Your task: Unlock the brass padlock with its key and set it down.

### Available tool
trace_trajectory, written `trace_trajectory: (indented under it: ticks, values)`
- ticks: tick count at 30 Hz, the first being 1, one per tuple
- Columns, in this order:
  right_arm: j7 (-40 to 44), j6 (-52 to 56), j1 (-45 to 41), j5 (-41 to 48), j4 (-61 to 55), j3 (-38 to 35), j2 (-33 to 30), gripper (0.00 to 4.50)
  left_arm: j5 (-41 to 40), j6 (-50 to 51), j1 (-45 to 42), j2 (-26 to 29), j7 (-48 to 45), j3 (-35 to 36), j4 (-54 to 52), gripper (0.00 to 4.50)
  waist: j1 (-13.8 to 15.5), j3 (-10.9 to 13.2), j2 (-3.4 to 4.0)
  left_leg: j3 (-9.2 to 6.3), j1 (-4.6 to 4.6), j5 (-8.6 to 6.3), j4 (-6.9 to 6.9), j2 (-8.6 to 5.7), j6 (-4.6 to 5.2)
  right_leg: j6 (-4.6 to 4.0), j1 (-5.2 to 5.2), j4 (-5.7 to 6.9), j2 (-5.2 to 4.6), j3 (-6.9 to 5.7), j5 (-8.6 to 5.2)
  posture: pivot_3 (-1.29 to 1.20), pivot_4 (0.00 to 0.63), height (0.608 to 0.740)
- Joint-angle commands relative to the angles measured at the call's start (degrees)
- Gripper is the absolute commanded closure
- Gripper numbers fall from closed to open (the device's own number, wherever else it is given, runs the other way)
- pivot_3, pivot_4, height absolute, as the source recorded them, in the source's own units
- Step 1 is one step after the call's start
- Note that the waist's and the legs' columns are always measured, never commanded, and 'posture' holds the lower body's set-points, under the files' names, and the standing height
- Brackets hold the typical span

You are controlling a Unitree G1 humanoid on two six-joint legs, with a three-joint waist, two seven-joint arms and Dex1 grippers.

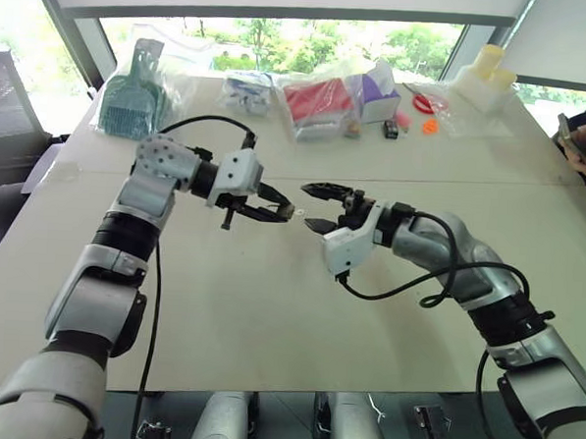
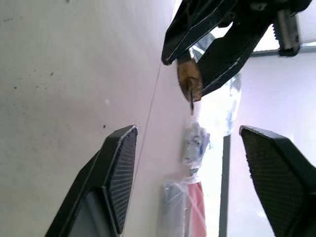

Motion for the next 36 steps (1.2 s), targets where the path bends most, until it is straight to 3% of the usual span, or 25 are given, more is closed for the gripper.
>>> trace_trajectory:
  ticks: [1,16,19,24,36]
  values:
    - [-2.8,-4.35,-2.36,-0.45,0.2,-1.68,-0.21,1.09,-1.74,1.41,-0.75,0.43,-0.71,1.4,-2.31,3.77,-0.02,0.0,0.0,0.0,0.0,0.0,0.0,0.0,0.0,0.0,0.0,0.0,0.0,0.0,0.0,0.0,0.15,0.74]
    - [-3.12,-11.63,-4.56,-2.27,3.32,0.6,2.28,1.09,-2.76,3.99,-1.44,-0.14,-1.3,1.51,-3.31,3.77,-0.03,0.0,0.0,0.0,0.0,0.0,0.0,0.0,0.0,0.0,0.0,0.0,0.0,0.01,0.0,0.0,0.15,0.74]
    - [-3.06,-11.98,-5.02,-2.5,3.87,0.67,2.76,1.92,-3.01,4.65,-1.12,-0.22,-1.29,1.52,-4.3,3.77,0.04,0.0,0.0,0.0,0.0,0.0,0.0,0.0,0.0,0.0,0.0,0.0,0.0,0.01,0.0,0.0,0.15,0.74]
    - [-3.07,-12.56,-5.71,-3.15,5.12,0.81,3.06,4.39,-3.74,5.87,-1.0,-0.24,-1.45,1.58,-5.35,3.77,0.0,0.0,0.0,0.0,0.01,0.01,0.0,0.0,-0.01,-0.01,0.0,0.01,0.0,0.02,0.0,0.0,0.15,0.74]
    - [-3.06,-12.48,-6.2,-3.59,7.48,0.55,2.68,4.44,-4.74,9.86,-0.01,0.44,-2.56,1.94,-8.27,3.77,-0.03,0.0,0.0,0.01,0.01,0.01,0.0,0.0,-0.01,-0.01,0.0,0.01,0.0,0.02,0.0,0.0,0.15,0.74]
